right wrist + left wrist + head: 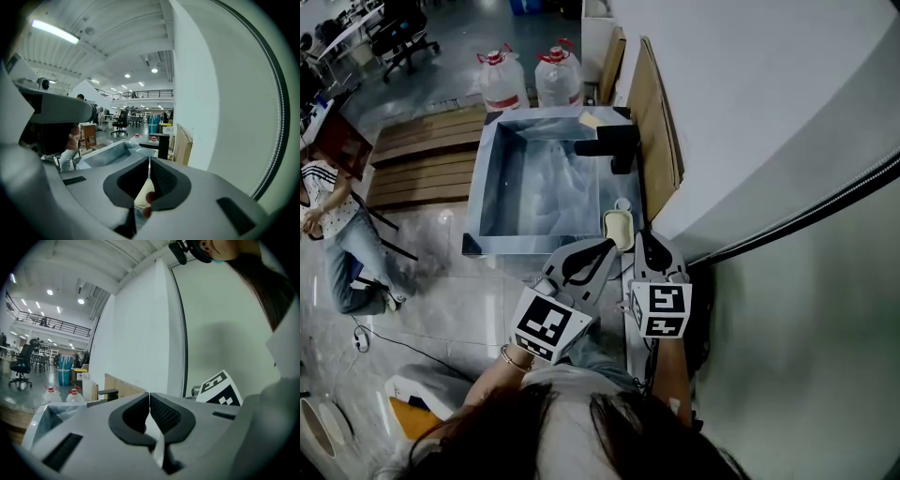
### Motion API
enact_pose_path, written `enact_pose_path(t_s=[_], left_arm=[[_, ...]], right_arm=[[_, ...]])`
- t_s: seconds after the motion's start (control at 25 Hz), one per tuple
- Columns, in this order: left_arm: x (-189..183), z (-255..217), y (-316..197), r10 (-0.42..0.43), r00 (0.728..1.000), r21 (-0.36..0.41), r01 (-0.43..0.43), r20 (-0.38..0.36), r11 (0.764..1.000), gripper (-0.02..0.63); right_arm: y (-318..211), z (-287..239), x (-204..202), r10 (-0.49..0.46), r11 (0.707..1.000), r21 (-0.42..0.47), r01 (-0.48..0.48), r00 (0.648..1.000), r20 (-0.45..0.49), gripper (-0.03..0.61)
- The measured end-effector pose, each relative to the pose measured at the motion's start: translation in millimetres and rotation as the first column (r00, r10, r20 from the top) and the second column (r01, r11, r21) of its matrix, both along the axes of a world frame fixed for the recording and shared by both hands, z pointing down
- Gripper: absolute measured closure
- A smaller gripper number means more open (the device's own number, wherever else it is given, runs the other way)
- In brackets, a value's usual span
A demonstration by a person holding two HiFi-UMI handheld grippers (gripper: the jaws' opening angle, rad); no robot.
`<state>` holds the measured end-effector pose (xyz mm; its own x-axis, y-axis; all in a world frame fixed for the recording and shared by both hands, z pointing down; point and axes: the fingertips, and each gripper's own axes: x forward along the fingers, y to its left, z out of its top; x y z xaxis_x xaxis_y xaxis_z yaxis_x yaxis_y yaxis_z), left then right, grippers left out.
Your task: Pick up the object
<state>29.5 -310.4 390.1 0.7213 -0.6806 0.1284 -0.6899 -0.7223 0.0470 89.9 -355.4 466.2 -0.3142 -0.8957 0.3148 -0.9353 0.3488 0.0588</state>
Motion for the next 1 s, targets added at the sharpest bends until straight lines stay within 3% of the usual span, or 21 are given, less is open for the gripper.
enact_pose_path(t_s=[0.48,1.0], left_arm=[[5,13,-24,0.013,1.000,-0.026,-0.013,0.016,1.000,0.604],[7,32,-48,0.022,0.999,-0.078,-0.019,0.037,0.997,0.604]], right_arm=[[-30,43,2,-0.007,0.996,-0.093,0.002,0.999,-0.049,0.551],[-47,109,2,-0.038,0.967,-0.253,0.017,0.996,-0.079,0.538]])
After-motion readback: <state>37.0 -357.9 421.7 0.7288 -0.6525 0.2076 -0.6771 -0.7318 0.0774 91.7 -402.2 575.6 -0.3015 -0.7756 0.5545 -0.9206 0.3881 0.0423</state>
